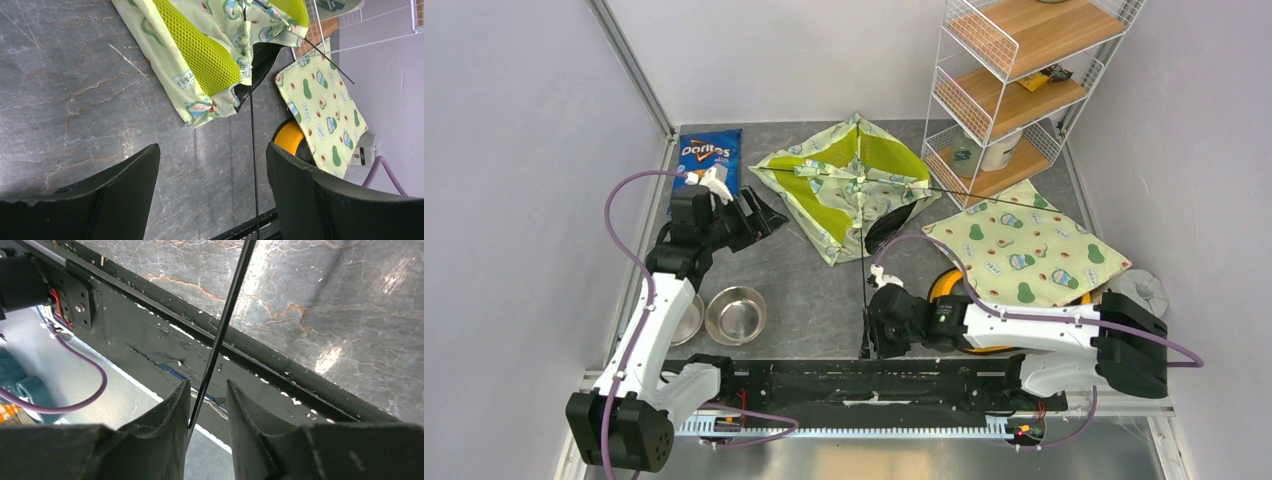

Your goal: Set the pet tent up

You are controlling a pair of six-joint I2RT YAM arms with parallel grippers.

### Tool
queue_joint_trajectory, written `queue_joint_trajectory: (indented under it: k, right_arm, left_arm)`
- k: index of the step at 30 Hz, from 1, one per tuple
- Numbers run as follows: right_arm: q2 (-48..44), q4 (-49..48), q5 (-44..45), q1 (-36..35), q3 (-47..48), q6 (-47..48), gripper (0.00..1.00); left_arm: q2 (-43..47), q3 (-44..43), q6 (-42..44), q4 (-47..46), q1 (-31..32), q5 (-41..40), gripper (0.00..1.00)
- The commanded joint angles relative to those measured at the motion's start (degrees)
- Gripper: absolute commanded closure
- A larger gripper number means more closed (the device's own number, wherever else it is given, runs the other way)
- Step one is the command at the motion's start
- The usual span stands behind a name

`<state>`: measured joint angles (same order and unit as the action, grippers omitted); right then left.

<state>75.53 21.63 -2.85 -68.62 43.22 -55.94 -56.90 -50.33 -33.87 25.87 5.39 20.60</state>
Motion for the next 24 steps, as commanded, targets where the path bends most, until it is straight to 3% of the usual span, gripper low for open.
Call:
queue_joint_trajectory:
  k: [1,3,6,16,24]
  right_arm:
    - [-3.5,-5.9,9.9,-2.5,-2.1,-6.6,0.63]
    - [-3.1,-6.4,10.7,-2.7,-1.6,-7.0,0.72]
    - [-2.3,-5.6,11.6,-2.7,0.1,-8.1,1.0]
    - [-2.2,2.6,16.4,-0.8,9.9,-12.2,1.0]
    - [-2.1,6.8,16.9,2.1,16.3,-22.7,1.0]
  left_arm:
    - [1.3,1.3,-2.2,-4.6,0.6,2.6,0.16]
    - [1.6,1.6,-2.3,-5.0,0.7,2.8,0.16]
    - [2.1,1.8,-2.4,-5.0,0.8,3.2,0.16]
    - [2.4,1.3,-2.2,-4.8,0.8,3.0,0.16]
    - [1.6,-0.1,-1.7,-4.1,0.8,2.5,0.17]
